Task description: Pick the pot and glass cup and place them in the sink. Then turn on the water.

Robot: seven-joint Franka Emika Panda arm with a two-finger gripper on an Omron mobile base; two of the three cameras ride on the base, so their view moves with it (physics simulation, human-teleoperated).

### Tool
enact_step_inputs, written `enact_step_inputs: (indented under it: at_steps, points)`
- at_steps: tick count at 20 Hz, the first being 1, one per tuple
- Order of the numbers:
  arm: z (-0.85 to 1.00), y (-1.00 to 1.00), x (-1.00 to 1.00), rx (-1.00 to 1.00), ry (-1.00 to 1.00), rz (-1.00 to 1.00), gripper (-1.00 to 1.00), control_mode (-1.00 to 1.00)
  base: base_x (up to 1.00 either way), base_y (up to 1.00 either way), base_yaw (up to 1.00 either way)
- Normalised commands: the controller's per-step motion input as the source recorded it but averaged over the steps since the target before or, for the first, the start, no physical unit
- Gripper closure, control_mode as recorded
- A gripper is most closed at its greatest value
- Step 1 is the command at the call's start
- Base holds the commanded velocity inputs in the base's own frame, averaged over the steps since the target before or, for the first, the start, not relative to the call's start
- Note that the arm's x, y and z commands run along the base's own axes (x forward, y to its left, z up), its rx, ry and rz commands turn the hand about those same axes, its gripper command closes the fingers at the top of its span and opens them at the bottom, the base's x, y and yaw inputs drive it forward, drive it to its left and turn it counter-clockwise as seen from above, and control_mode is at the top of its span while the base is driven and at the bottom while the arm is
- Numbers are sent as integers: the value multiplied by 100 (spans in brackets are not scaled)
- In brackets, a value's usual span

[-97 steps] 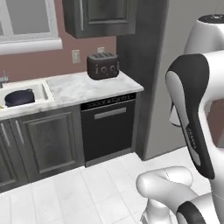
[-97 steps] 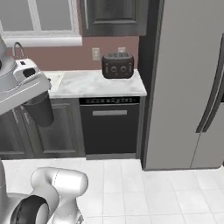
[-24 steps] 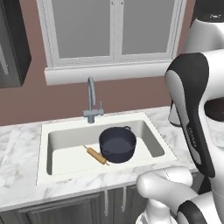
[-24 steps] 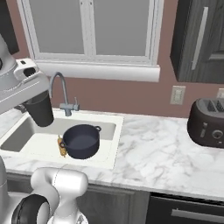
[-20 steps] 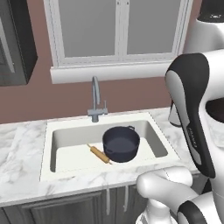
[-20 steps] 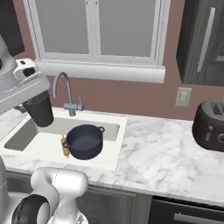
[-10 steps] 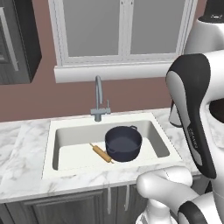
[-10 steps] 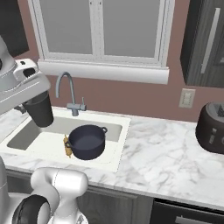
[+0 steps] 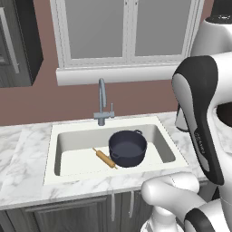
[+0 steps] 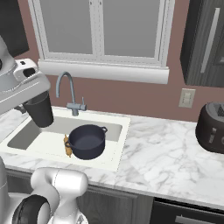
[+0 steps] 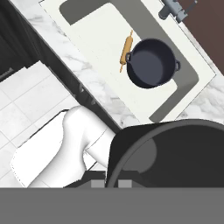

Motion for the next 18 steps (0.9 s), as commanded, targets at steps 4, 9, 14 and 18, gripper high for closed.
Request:
enact_step_inputs:
  at_steps: [4,9,14,18]
  points:
    - [0,0,0,0,0,0,100,100,0,0,0]
    - [0,0,0,0,0,0,100,100,0,0,0]
    - [-1,0,2,0,0,0,100,-100,5,0,0]
    - [-18,1,21,0,0,0,100,-100,0,0,0]
